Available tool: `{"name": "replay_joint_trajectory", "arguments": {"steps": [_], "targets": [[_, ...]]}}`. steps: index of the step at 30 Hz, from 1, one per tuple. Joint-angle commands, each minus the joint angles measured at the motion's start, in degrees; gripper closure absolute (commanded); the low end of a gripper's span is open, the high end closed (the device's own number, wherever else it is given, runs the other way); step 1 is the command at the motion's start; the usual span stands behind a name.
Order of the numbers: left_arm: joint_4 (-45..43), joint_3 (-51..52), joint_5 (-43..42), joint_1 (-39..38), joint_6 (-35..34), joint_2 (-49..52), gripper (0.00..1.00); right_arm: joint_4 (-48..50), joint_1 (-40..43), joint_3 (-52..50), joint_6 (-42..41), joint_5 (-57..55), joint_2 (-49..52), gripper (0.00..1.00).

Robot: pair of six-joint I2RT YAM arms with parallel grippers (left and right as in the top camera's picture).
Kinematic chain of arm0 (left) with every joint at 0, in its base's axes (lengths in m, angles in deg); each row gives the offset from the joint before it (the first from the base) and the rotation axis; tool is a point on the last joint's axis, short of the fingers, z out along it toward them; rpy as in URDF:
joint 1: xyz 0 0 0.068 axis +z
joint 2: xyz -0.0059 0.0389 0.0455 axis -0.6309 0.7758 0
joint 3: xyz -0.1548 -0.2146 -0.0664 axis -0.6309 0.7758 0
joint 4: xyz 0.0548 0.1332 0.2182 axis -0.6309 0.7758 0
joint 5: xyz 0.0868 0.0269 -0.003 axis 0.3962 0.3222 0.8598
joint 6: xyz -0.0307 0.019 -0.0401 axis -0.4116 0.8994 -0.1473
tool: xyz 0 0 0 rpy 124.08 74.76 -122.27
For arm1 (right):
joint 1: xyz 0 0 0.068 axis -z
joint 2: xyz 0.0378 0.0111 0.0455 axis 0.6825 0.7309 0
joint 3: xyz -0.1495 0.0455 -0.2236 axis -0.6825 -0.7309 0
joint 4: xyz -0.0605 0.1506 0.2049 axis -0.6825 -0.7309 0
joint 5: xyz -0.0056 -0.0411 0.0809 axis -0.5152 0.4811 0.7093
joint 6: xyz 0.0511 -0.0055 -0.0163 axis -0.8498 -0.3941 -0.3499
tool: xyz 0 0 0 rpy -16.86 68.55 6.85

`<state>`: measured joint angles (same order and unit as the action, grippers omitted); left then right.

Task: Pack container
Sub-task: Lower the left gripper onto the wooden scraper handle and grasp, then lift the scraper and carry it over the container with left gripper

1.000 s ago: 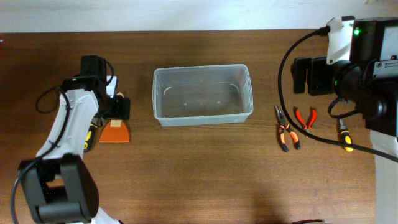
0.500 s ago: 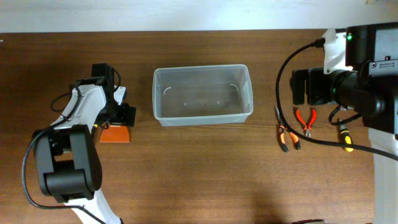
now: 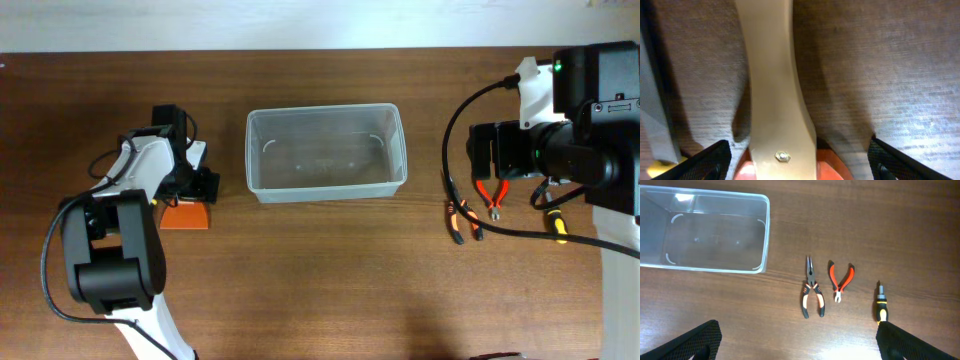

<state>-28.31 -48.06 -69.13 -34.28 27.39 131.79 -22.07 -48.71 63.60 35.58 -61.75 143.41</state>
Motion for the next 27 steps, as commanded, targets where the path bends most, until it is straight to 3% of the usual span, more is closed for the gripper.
{"name": "replay_joint_trajectory", "arguments": {"steps": [1, 6, 10, 12, 16, 19, 27], "targets": [[-0.9, -0.8, -0.3, 0.0, 1.0, 0.9, 0.17, 0.0, 0.1, 0.5, -0.3, -0.5, 0.1, 0.01], [-1.4, -0.8, -0.3, 0.0, 1.3, 0.9, 0.31, 0.0, 0.1, 0.5, -0.3, -0.5, 0.1, 0.01], [-1.2, -0.8, -0.3, -0.1, 1.4, 0.9, 0.67, 0.0, 0.1, 0.5, -0.3, -0.5, 0.1, 0.01], [-0.7, -0.8, -0.3, -0.1, 1.4, 0.9, 0.77, 0.0, 0.1, 0.5, -0.3, -0.5, 0.1, 0.01], [0.2, -1.0, 0.2, -0.1, 1.6, 0.9, 0.82, 0.0, 0.1, 0.5, -0.3, -0.5, 0.1, 0.01], [2.4, -2.6, 0.9, -0.1, 2.5, 0.9, 0.97, 0.0, 0.1, 0.5, -0.3, -0.5, 0.1, 0.01], [15.9, -19.5, 3.7, -0.1, 2.5, 0.4, 0.98, 0.0, 0.1, 0.5, -0.3, -0.5, 0.1, 0.01]]}}
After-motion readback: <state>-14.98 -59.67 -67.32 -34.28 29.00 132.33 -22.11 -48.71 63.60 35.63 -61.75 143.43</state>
